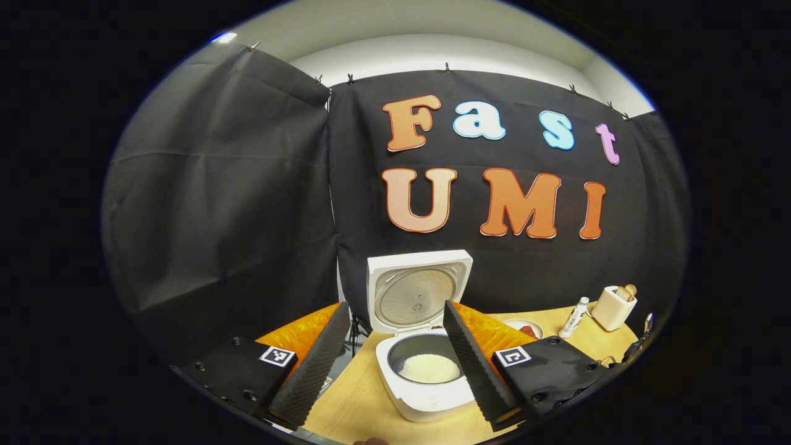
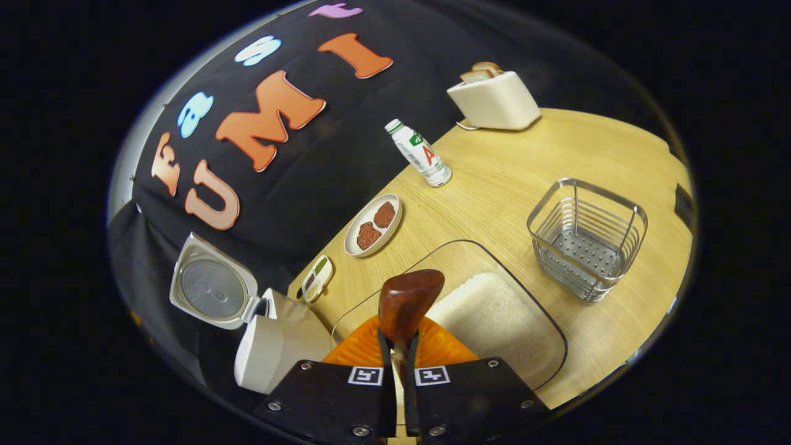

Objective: Close the left gripper, press the button to open the rice cooker; take a wooden spoon from the chopstick holder with the right hand, scoop a spoonful of rice and pour it into the rice cooker, then put the wooden spoon back into the chopstick holder.

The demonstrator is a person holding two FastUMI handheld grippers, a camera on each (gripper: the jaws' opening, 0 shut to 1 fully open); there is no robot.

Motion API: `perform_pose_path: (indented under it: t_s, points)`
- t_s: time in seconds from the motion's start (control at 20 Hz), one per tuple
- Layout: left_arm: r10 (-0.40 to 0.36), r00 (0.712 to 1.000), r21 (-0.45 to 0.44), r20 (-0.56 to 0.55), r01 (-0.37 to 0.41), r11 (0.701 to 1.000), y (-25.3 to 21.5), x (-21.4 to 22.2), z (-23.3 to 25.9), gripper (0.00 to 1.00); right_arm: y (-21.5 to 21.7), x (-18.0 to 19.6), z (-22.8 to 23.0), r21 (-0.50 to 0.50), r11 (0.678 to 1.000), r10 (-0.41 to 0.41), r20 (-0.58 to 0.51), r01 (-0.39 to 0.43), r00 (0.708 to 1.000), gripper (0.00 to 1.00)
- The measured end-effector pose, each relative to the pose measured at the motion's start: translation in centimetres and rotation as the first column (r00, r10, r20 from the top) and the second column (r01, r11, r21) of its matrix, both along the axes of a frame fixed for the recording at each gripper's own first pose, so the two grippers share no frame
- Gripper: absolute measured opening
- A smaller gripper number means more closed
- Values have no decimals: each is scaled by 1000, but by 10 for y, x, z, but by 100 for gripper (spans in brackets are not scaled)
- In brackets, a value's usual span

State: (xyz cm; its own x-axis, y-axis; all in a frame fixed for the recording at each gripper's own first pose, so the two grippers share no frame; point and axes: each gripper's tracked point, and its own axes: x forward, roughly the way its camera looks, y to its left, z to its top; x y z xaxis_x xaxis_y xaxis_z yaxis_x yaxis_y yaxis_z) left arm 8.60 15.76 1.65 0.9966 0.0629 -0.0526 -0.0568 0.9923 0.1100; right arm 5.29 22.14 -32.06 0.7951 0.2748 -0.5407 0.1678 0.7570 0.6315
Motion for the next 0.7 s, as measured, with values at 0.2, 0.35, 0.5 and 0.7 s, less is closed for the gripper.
perform_pose_path:
  t_s: [0.2, 0.35, 0.5, 0.7]
  points:
    - [2, 1000, 5, 5, -2, 1000, 0, -2, 2, 100, -6, 0, 1, 85, 996, -33, -28, 35, 999, 5]
    - [2, 1000, 3, 12, -3, 1000, 2, -3, 5, 100, -15, -1, 5, 161, 983, -78, -47, 84, 996, 4]
    - [7, 1000, 2, 20, -7, 1000, 4, -5, 6, 100, -26, 0, 12, 184, 976, -105, -50, 112, 993, 5]
    - [14, 1000, -4, 26, -14, 1000, 8, -6, 8, 100, -35, 4, 32, 251, 957, -140, -46, 147, 989, 5]
